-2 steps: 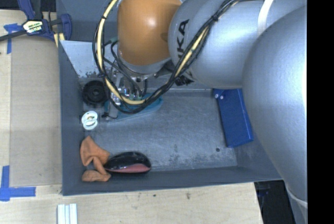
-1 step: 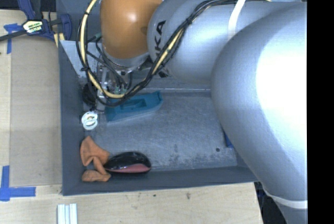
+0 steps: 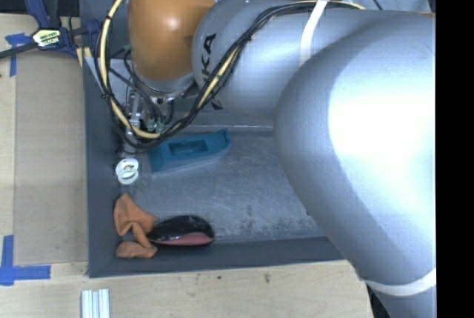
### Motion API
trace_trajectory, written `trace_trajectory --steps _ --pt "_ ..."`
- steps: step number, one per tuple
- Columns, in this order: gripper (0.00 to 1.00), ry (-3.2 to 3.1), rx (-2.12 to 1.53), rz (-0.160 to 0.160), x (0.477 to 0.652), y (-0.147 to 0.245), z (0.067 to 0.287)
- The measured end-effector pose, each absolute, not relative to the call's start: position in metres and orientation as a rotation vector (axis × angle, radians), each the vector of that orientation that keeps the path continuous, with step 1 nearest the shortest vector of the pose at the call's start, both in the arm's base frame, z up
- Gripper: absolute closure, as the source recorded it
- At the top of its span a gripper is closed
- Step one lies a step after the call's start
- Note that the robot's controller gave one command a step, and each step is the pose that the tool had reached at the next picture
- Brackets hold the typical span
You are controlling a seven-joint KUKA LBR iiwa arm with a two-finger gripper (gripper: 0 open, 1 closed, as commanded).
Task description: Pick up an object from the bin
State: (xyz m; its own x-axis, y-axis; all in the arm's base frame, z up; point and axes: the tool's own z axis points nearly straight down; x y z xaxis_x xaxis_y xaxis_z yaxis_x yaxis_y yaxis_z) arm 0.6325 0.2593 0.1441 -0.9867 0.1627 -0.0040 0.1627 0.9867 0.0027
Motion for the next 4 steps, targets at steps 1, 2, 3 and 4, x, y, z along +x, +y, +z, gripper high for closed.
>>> trace_trajectory --steps 1,2,3,4 --pt "0.0 3.106 0.375 0.012 0.631 0.239 0.074" --pt "1.0 3.062 0.641 0.009 0.633 0.241 0.08" --pt "1.0 3.062 0.642 0.009 0.633 0.241 0.08" --pt "1.0 3.076 0.641 0.005 0.633 0.242 0.122"
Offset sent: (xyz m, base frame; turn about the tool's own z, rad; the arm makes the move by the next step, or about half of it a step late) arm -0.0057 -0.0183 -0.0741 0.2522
